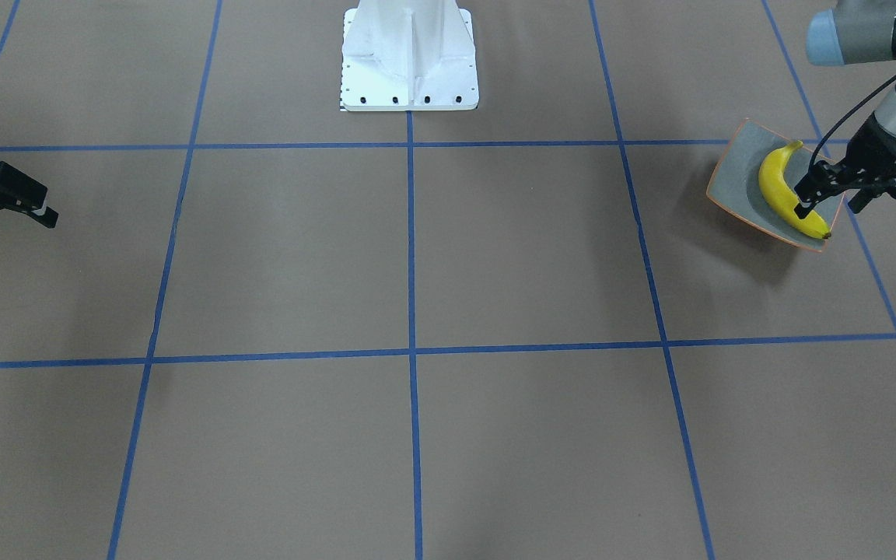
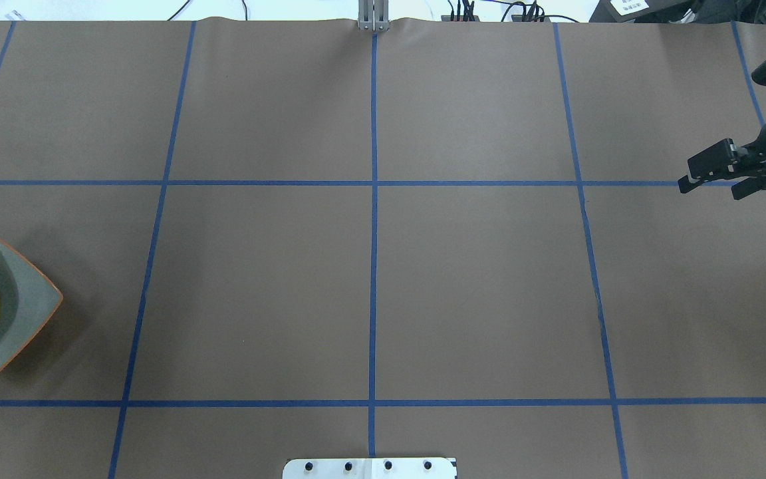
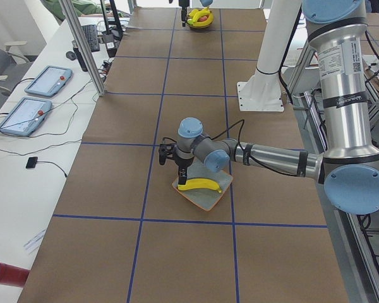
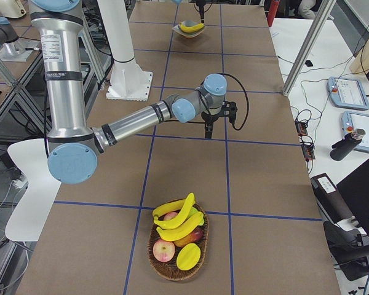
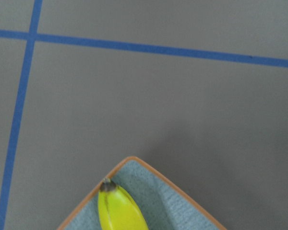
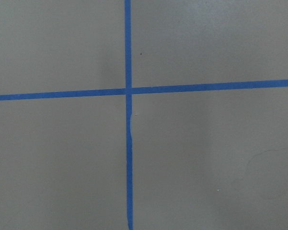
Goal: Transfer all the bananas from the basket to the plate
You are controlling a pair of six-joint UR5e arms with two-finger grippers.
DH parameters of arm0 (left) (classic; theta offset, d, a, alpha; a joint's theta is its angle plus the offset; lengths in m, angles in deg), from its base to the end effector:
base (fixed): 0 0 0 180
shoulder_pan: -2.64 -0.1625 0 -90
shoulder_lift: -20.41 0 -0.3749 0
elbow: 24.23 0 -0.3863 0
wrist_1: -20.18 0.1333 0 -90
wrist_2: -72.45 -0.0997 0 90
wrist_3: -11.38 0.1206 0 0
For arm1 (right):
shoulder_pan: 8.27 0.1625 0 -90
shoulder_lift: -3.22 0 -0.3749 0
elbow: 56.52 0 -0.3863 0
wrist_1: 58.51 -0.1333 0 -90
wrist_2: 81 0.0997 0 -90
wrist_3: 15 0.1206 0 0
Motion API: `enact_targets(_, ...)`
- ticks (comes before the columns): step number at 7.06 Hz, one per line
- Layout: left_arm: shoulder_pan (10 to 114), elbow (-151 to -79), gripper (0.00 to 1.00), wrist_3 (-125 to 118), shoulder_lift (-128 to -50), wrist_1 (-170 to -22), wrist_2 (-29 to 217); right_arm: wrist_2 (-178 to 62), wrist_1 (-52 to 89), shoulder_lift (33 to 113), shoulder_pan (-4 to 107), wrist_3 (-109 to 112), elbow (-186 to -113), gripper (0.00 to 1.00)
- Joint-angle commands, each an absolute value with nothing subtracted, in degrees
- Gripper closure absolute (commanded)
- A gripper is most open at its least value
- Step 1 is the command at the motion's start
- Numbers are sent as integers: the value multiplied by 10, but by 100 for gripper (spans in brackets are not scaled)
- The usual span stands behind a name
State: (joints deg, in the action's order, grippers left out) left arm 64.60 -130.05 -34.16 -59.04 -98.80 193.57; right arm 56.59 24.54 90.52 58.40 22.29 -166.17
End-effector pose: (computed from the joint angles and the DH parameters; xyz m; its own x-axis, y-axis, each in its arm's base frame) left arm 0.1520 -0.4363 0.5248 0.7108 -0.0590 -0.7009 0.1695 0.9815 0.0893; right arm -0.1580 -0.4782 0.4122 0.5881 0.0087 0.8088 -0.0137 0.9999 -0.0008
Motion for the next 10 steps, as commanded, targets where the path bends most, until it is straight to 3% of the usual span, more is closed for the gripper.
enact_targets(1,678,-1307,0,-278,-646,-897,1937,533,247,935,635,57,-1604,0)
enact_targets(4,682,-1310,0,-262,-694,-840,1936,500,255,945,747,-199,-1503,0)
enact_targets(8,682,-1306,0,-264,-694,-842,1934,465,288,972,734,-268,-1509,0)
enact_targets(10,682,-1306,0,-263,-694,-844,1936,429,323,974,734,-452,-1509,0)
